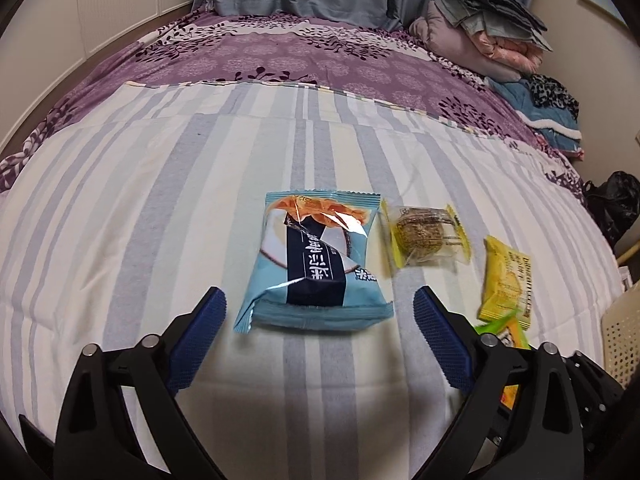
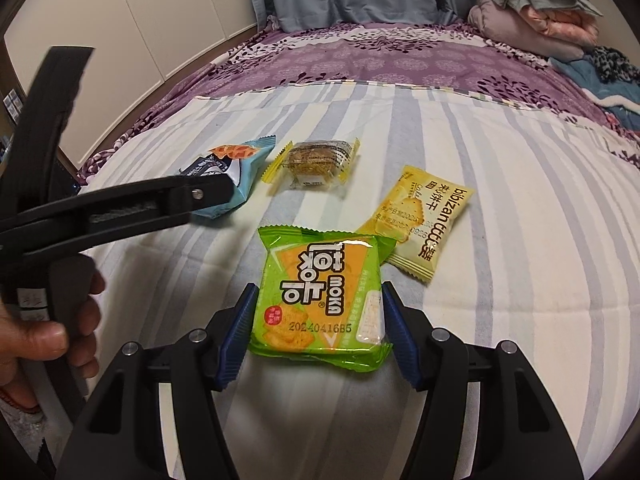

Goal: Organize snacks
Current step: 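Grasp the green moon-cake pack with the right tool while the left grasps the blue wafer pack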

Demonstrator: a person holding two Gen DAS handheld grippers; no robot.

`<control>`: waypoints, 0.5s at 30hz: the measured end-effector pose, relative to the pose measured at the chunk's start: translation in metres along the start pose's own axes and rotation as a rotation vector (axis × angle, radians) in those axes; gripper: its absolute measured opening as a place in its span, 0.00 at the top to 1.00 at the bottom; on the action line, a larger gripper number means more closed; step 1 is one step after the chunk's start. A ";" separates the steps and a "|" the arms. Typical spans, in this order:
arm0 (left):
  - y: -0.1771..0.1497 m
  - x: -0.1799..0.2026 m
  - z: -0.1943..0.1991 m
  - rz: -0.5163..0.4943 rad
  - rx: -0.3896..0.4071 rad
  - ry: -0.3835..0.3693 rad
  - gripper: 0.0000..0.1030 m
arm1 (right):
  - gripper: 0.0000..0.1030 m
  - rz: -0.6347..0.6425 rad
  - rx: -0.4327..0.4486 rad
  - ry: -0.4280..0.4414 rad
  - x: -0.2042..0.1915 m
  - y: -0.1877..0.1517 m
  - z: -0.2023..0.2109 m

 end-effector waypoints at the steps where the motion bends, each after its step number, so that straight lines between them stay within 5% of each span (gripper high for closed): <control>1: 0.001 0.000 -0.004 -0.001 -0.003 0.005 0.06 | 0.41 -0.001 0.000 0.002 0.001 0.000 0.000; 9: 0.002 -0.007 -0.022 -0.016 0.002 0.043 0.08 | 0.41 -0.011 -0.001 0.013 0.005 0.001 -0.002; 11: 0.002 -0.006 -0.021 -0.042 0.016 0.065 0.23 | 0.41 -0.012 0.000 0.013 0.003 0.001 -0.001; 15: 0.002 -0.011 -0.017 -0.034 0.028 0.050 0.31 | 0.41 -0.014 0.001 0.014 0.004 0.001 -0.002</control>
Point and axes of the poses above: each gripper's, at about its wrist camera, not at the fingertips, and z roughly against the way its jaws point, x to its right, y to its top, the point moved 1 cm from there along -z, roughly the way its jaws point, and after that the axes turned 4 degrees about -z, right-handed, at the moved point
